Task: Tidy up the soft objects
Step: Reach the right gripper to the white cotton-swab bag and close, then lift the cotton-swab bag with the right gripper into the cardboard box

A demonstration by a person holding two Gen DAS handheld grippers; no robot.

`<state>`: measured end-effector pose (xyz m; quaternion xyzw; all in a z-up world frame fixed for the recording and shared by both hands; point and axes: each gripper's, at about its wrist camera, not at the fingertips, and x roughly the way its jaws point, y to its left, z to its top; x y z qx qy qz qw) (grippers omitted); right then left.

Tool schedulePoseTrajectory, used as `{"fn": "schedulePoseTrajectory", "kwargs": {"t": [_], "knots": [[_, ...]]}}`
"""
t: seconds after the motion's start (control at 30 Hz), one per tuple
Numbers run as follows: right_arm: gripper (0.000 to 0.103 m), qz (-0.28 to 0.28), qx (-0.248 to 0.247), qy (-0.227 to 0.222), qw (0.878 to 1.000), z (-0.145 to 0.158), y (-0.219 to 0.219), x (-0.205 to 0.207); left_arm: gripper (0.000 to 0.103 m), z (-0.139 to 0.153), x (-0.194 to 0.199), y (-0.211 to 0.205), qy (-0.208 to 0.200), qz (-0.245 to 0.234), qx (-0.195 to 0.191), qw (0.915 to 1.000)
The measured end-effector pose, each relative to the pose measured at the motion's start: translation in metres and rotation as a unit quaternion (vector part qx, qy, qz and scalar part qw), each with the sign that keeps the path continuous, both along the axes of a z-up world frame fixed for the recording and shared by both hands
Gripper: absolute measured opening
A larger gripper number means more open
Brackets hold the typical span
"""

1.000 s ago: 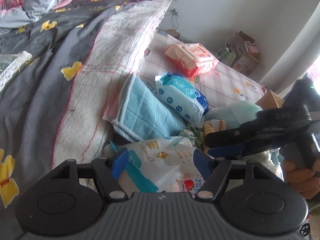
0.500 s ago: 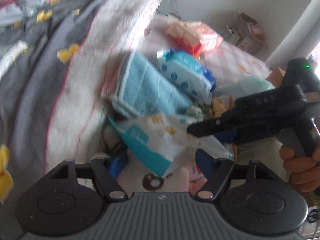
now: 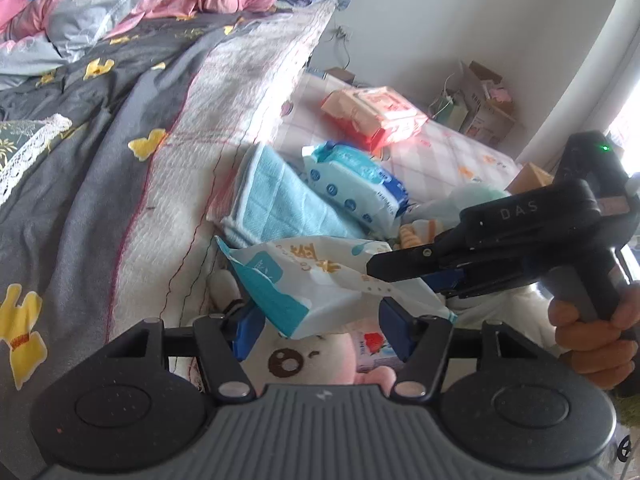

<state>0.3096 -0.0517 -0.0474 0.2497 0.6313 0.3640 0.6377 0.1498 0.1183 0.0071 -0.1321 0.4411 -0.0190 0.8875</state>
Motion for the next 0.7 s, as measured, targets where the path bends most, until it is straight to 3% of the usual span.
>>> {"fn": "schedulePoseTrajectory", "kwargs": {"t": [0.33,0.5,0.7], "knots": [[0.031,-0.023,0.045,-0.057,0.997,0.051,-0.062,-0.017,0.063,0.051,-0.012,-0.058,-0.064,-0.056,0.01,0.9964],[0.03,-0.07,0.056,-0.088,0.992,0.071,-0.128,-0.029,0.063,0.062,-0.001,-0.11,-0.082,-0.112,0.003,0.9902],[0.03,-0.137,0.044,-0.112,0.983,0.08,-0.216,-0.049,0.064,0.055,0.018,-0.187,-0.084,-0.191,-0.014,0.9779]]}}
